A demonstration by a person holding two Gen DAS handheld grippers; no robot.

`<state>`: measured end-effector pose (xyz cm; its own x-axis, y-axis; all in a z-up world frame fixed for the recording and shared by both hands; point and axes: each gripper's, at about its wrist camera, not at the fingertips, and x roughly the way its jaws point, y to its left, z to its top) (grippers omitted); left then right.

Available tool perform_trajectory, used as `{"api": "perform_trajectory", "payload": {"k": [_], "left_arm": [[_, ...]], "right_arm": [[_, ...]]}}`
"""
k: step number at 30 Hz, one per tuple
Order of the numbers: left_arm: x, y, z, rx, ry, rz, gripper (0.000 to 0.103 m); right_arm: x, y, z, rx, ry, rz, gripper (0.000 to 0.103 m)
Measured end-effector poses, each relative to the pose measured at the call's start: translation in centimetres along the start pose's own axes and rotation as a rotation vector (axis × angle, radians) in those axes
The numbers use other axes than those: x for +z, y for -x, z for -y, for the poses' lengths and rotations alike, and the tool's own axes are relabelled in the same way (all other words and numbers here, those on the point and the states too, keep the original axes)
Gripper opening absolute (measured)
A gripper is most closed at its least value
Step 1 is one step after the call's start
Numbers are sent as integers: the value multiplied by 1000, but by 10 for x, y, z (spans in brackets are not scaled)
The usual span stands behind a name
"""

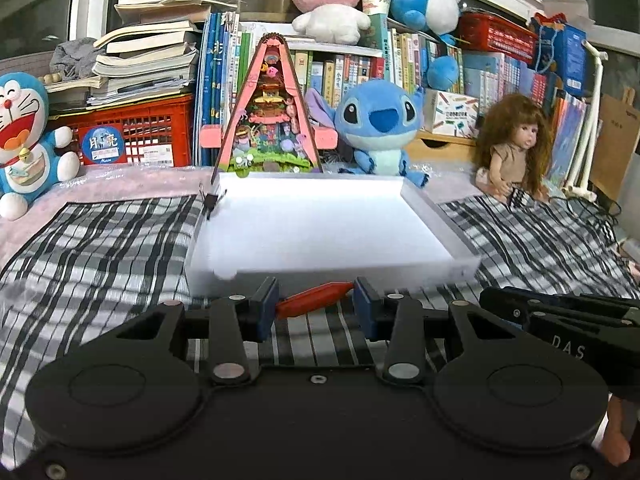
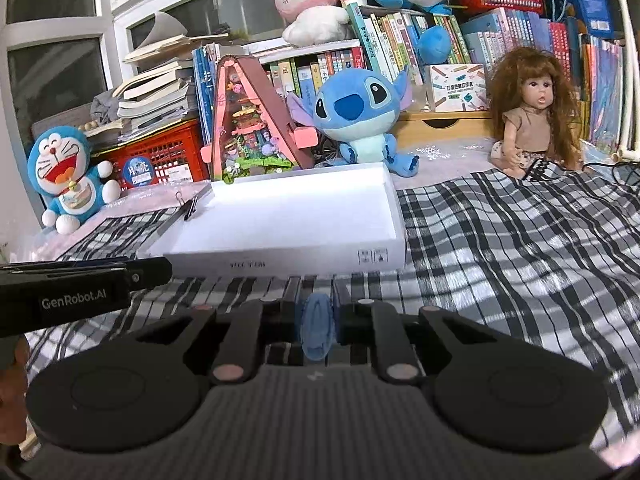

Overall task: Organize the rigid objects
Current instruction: 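Carry the orange stick and blue piece over the white tray with both grippers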

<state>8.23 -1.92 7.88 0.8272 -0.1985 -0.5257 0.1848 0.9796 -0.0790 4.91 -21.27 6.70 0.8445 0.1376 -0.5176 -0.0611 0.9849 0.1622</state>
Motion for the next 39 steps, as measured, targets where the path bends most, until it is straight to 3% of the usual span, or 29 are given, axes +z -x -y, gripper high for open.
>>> {"api": "perform_trajectory", "payload": {"k": [7, 14, 24, 39], "left_arm": [[42, -40, -13, -36, 53, -71, 38], [64, -92, -20, -70, 117, -154, 38], [58, -142, -21, -45, 118, -230, 38], [45, -157, -21, 3, 41, -263, 39]], "right_arm": [[43, -35, 9, 7, -51, -57, 20], [71, -86, 21, 33, -128, -177, 20], [74, -142, 30, 20, -153, -249, 20], [65, -168, 26, 8, -116, -267, 20]]}}
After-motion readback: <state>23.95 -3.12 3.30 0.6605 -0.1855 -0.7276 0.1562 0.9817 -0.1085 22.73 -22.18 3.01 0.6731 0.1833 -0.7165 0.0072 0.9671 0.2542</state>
